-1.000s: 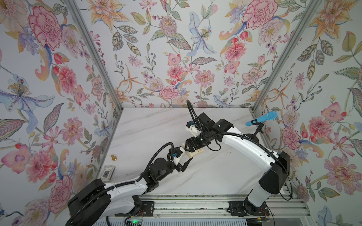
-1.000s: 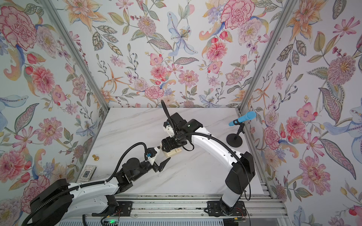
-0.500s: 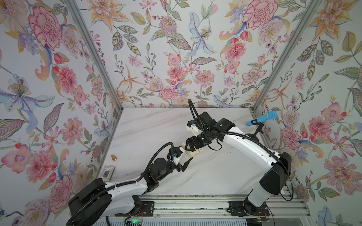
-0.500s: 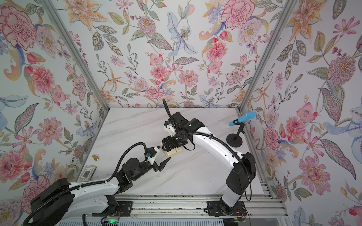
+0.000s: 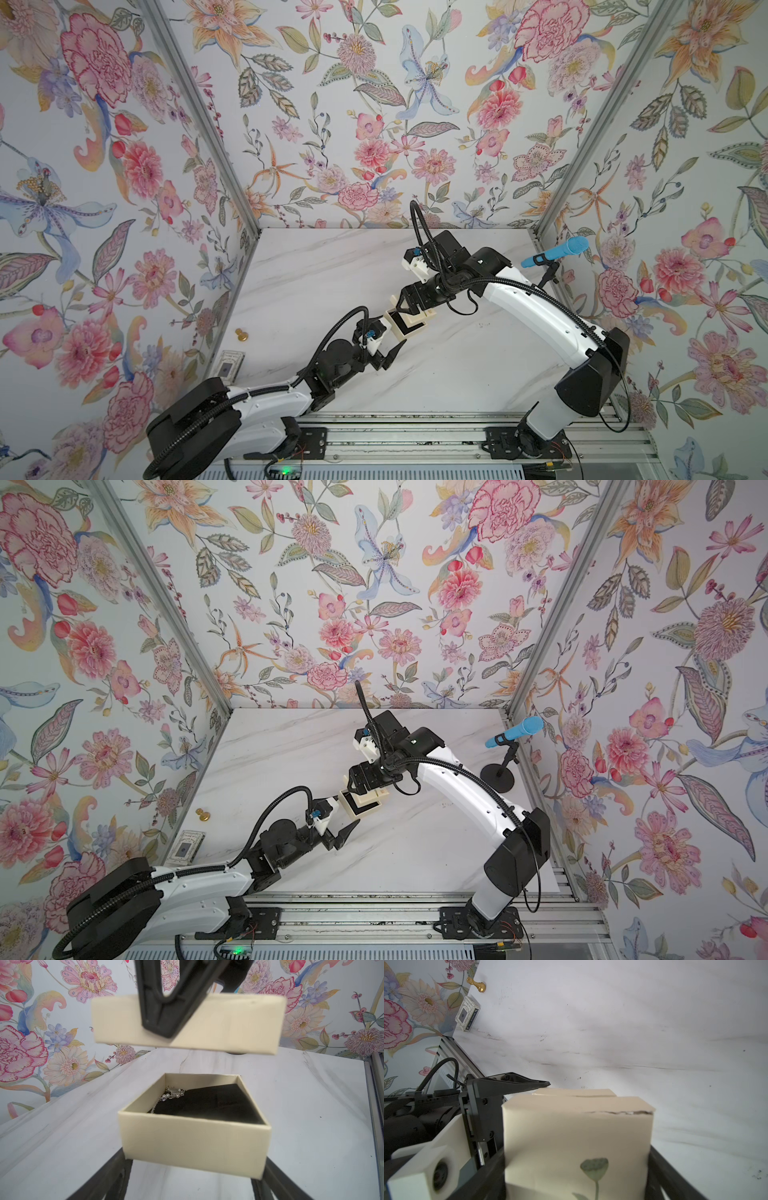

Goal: Take the necklace out of the lift-off lid jewelry box
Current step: Open the lid on the jewelry box.

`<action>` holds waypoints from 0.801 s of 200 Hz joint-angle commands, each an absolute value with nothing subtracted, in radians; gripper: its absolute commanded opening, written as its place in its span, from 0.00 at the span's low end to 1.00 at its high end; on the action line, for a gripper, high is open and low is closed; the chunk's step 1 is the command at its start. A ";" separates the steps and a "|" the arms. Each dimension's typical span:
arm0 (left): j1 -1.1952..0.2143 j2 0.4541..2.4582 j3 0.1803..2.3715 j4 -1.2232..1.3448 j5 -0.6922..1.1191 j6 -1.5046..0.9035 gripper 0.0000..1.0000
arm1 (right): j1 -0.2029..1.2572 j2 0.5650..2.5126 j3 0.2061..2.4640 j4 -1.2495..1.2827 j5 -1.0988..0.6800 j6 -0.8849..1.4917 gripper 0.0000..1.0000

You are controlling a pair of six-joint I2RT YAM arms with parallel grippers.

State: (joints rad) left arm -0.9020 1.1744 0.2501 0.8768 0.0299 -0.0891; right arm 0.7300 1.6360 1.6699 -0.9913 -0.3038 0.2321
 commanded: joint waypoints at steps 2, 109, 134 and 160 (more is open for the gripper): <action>-0.890 1.172 0.237 0.905 0.032 -0.078 0.81 | 0.701 1.602 1.693 -0.999 -0.296 0.233 0.82; -0.891 1.121 0.176 0.971 0.034 -0.091 0.81 | 0.409 1.740 1.398 -0.726 -0.133 0.235 0.83; -0.891 1.117 0.177 0.965 0.032 -0.089 0.81 | 0.399 1.846 1.372 -0.676 -0.088 0.237 0.82; -0.892 1.119 0.176 0.966 0.031 -0.089 0.81 | 0.394 1.907 1.340 -0.633 -0.041 0.238 0.82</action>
